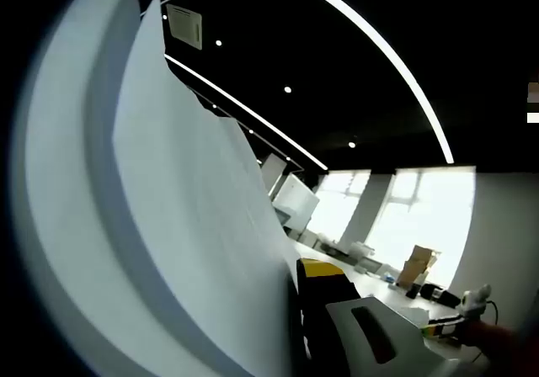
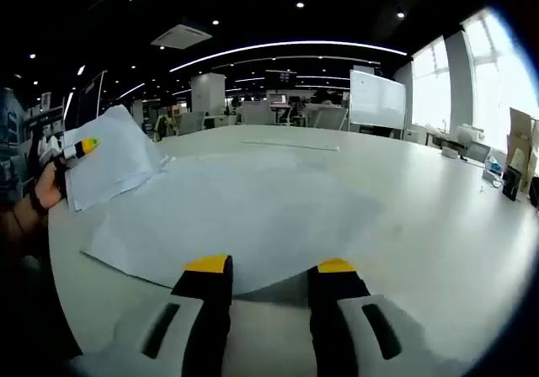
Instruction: Organize the stack of printing papers by aligning and flattening the scattered papers on the table
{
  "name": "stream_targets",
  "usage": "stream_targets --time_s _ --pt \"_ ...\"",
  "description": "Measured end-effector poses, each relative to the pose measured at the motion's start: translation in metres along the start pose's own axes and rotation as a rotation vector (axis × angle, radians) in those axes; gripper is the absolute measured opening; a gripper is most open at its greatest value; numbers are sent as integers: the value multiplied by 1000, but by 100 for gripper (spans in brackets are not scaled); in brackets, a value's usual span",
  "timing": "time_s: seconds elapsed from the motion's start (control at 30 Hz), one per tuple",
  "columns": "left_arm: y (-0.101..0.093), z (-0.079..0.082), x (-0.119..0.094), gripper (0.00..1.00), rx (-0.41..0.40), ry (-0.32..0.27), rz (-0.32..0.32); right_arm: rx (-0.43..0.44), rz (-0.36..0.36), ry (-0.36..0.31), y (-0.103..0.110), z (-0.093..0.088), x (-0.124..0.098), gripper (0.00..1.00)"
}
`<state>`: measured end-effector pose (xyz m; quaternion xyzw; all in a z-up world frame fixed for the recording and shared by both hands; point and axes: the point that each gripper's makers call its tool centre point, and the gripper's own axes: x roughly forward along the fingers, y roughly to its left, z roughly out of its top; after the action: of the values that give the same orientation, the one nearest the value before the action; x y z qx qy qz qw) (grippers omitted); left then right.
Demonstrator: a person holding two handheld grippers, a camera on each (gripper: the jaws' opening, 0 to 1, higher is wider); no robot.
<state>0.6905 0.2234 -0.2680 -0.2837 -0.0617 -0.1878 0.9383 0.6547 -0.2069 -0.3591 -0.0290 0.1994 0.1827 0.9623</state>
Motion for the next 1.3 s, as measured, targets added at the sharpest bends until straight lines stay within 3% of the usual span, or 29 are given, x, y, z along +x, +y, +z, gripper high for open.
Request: stream_targets --time_s 0.4,1.0,1.3 --pt "0 0 0 12 1 1 0 -10 31 -8 8 2 2 15" --pt "-1 -1 1 12 3 6 1 -6 41 -18 3 7 8 5" --pt "-1 -2 1 12 4 7 0 -66 24 -30 4 8 7 0"
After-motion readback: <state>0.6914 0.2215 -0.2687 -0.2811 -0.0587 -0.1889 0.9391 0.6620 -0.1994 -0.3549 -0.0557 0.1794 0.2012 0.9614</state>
